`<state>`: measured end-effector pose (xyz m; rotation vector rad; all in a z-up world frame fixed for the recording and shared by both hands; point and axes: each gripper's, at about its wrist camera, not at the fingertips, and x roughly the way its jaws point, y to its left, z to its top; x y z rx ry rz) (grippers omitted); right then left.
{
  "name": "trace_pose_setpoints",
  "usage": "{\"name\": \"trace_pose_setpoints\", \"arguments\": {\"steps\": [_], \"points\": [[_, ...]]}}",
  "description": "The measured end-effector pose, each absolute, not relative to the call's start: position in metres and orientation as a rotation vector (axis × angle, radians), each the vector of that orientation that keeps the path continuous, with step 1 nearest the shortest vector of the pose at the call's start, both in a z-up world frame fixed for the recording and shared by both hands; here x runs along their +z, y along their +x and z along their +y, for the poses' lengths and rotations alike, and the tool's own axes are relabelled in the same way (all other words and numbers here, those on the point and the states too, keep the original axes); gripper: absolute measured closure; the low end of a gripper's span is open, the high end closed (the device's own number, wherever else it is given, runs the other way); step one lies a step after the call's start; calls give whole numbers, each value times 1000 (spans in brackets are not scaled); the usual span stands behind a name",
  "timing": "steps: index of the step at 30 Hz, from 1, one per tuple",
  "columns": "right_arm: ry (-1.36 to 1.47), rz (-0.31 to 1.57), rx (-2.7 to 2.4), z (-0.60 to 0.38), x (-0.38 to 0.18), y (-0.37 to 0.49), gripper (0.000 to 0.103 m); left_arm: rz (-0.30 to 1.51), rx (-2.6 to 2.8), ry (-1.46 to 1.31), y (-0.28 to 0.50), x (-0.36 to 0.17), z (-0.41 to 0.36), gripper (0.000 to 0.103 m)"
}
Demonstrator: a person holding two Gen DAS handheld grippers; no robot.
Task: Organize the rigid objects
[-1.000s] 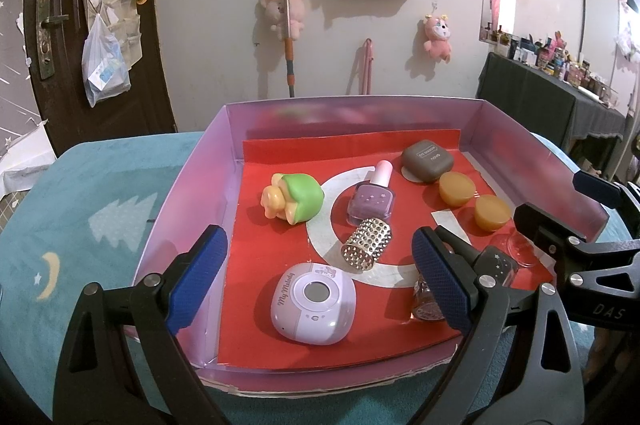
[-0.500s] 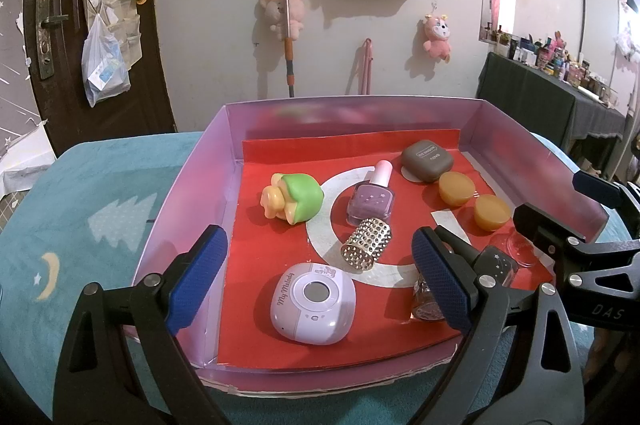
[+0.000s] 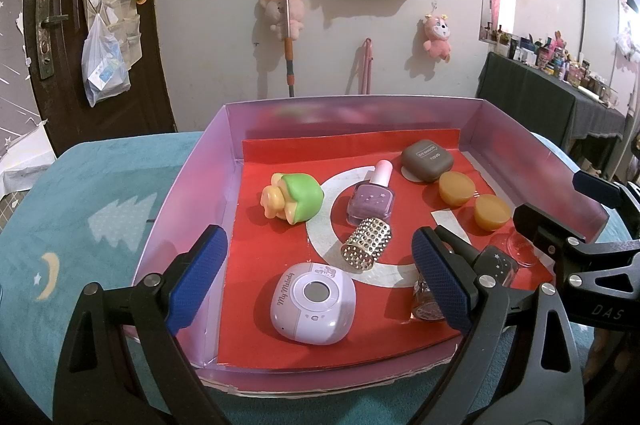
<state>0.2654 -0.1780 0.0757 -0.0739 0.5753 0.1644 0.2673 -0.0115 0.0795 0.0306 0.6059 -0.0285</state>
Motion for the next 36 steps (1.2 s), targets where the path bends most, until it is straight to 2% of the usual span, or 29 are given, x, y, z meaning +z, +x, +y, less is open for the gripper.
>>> {"name": "trace_pose_setpoints", "arguments": {"steps": [27,36], "points": [[-73,575,165,-177,76,265,0,610,-29,12,266,79,-11,9],[-43,538,159,-186,97,231,0,612,-58,-11,219,94,-13,9]]}}
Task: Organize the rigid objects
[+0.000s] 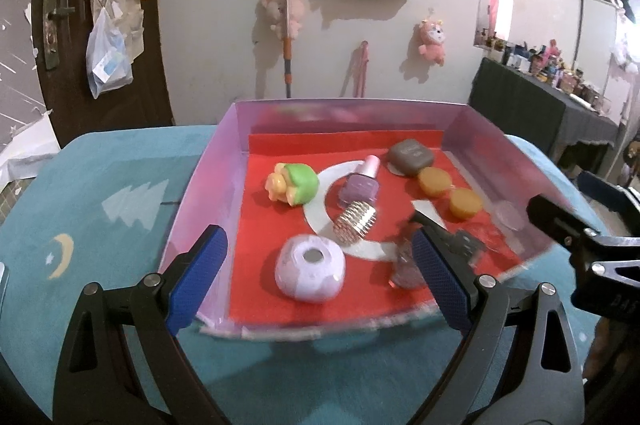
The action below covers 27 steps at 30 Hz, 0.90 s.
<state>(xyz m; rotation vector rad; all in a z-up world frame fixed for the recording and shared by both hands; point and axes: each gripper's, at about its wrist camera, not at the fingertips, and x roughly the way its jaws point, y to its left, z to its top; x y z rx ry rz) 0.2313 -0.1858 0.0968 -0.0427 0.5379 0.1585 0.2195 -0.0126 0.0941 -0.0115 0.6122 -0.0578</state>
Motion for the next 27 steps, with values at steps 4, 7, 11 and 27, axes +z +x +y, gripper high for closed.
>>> {"name": "trace_pose_setpoints", "arguments": {"steps": [4,7,11,27], "points": [[-43,547,171,-188,100,206,0,638,-72,-30,188,100,-16,9],[-40,570,180,-190,99,184,0,667,-65,-24,170,100,-19,9],[-33,624,172,-196,93,162,0,723,-54,-41,155,94,-16,9],[-41,892,108,-202,32,163,0,941,17,-7,157,37,-19,7]]}}
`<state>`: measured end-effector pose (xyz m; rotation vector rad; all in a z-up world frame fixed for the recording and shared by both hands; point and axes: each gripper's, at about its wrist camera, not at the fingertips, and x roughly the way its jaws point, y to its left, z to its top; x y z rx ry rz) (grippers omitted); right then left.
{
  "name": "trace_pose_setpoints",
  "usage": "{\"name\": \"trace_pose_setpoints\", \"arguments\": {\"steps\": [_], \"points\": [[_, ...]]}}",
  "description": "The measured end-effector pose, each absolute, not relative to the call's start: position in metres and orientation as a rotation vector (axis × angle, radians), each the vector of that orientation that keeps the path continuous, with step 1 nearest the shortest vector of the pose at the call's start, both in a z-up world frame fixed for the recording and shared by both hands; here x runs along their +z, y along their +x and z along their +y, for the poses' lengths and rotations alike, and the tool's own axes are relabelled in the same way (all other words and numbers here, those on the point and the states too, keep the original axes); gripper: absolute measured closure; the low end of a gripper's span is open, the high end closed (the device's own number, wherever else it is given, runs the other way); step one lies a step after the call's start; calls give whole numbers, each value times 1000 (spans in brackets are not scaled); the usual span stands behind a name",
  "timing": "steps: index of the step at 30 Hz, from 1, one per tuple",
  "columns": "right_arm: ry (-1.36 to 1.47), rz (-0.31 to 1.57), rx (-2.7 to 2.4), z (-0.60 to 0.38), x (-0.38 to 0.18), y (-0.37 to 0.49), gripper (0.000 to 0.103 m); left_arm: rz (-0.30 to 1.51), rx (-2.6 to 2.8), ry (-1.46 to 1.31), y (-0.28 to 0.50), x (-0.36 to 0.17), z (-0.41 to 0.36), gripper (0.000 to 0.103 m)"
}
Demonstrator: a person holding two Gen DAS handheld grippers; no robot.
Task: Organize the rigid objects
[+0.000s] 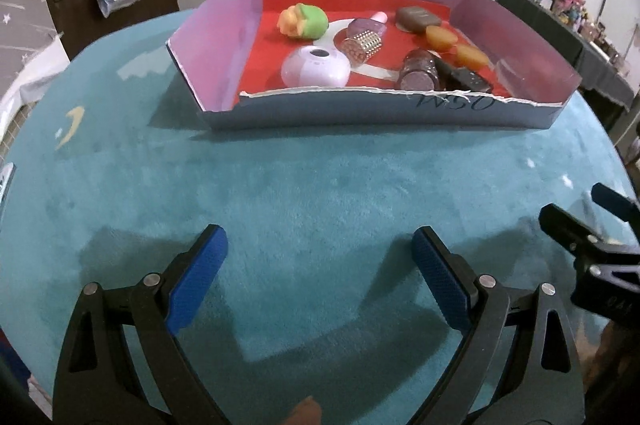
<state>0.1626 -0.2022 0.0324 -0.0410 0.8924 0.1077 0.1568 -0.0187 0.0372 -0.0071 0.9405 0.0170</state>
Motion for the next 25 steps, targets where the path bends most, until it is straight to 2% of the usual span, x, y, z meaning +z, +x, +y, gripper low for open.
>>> {"name": "trace_pose_setpoints", "arguments": {"steps": [6,25], "points": [[-47,943,92,-201,25,168,0,936,28,-10,159,37,-19,0],[-54,947,74,-198,25,166,0,930,31,-14,163,37,-16,0]]}}
